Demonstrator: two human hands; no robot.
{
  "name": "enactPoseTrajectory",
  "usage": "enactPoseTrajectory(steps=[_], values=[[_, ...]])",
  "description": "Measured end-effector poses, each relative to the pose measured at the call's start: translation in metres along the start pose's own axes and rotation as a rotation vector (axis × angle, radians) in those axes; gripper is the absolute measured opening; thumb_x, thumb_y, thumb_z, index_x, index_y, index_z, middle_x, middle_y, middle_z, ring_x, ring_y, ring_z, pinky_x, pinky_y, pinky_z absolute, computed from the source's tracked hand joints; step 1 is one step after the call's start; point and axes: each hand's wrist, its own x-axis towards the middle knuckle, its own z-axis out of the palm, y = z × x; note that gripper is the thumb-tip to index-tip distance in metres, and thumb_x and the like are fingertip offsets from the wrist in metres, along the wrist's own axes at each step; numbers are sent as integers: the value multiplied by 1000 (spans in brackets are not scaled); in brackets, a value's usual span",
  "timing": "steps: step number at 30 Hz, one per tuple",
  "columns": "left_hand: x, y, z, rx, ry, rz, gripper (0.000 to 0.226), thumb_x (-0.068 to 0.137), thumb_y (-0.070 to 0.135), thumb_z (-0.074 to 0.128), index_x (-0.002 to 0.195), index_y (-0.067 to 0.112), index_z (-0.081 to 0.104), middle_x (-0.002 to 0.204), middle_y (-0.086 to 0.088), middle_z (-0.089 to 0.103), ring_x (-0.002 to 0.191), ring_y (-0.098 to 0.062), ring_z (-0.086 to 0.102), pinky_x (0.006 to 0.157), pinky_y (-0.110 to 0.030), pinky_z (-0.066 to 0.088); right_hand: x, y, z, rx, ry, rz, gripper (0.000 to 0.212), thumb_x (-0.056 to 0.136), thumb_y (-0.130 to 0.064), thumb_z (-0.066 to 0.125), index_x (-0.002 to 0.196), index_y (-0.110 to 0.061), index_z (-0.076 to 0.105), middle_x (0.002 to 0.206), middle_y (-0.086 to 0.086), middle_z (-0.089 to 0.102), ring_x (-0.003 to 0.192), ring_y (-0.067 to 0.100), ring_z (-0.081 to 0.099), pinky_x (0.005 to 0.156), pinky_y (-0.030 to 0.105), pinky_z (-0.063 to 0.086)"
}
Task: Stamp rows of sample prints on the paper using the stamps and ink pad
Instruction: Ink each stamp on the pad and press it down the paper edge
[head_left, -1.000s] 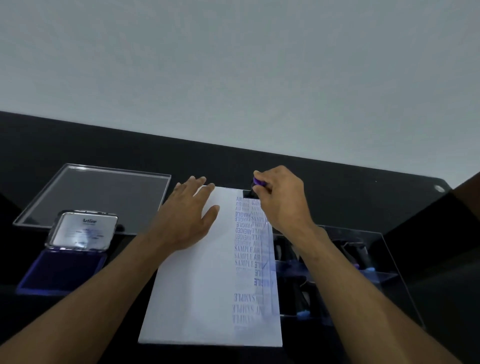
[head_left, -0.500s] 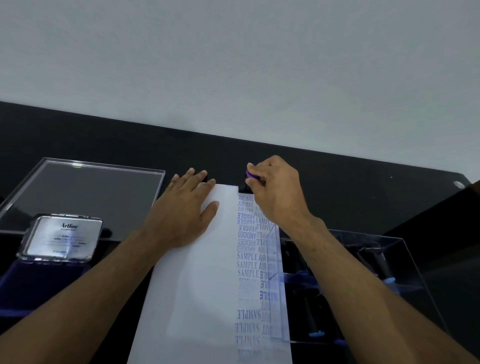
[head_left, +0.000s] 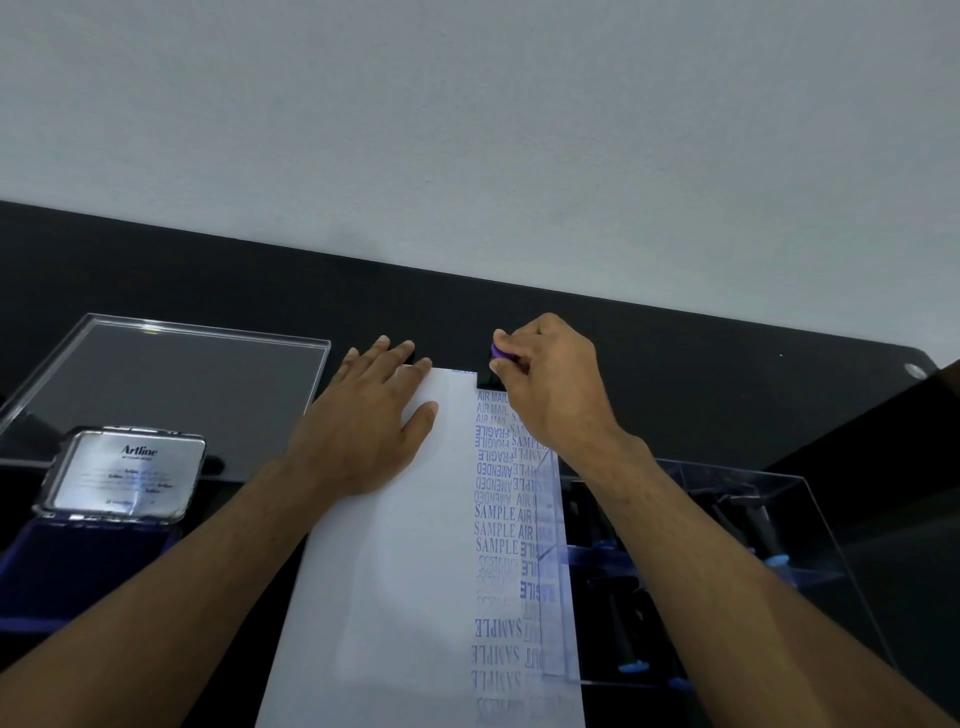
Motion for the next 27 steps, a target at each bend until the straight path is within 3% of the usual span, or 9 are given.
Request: enactPoseTrajectory(steps=[5,10,20,24,27], values=[[-1,1,0,-5,3,0,68,97,57,23,155,24,35,164,-1,26,154,-21,12,126,-43,7,1,-1,-1,-30,-23,19,26,95,-25,61,118,-13,69,106,0,61,86,6,53,78,15,43],[-1,0,1,-7,10,5,67,97,56,24,155,24,35,164,-1,27,154,-21,12,126,-42,7,6,-4,-2,-34,-54,72,24,93,-27,65,113,-14,72,104,-1,63,85,11,62,79,19,51],[-1,-1,2,-22,10,9,67,97,56,25,155,24,34,165,-1,25,155,-20,10,125,-41,4,6,-4,-5,41,-38,87,25,89,-20,71,113,-14,73,103,-1,64,87,8,60,84,21,52],[-1,-1,1,-23,7,6,67,97,56,24,156,24,33,165,0,24,155,-20,9,126,-41,4,7,-3,-4,45,-37,104,24,88,-20,72,111,-14,73,101,-3,64,83,6,58,74,8,42],[-1,0,1,-30,8,3,68,97,56,24,156,24,34,165,0,25,155,-20,10,126,-41,5,8,-3,-4,33,-45,108,24,88,-20,72,112,-15,73,102,-3,64,84,6,57,75,10,43]])
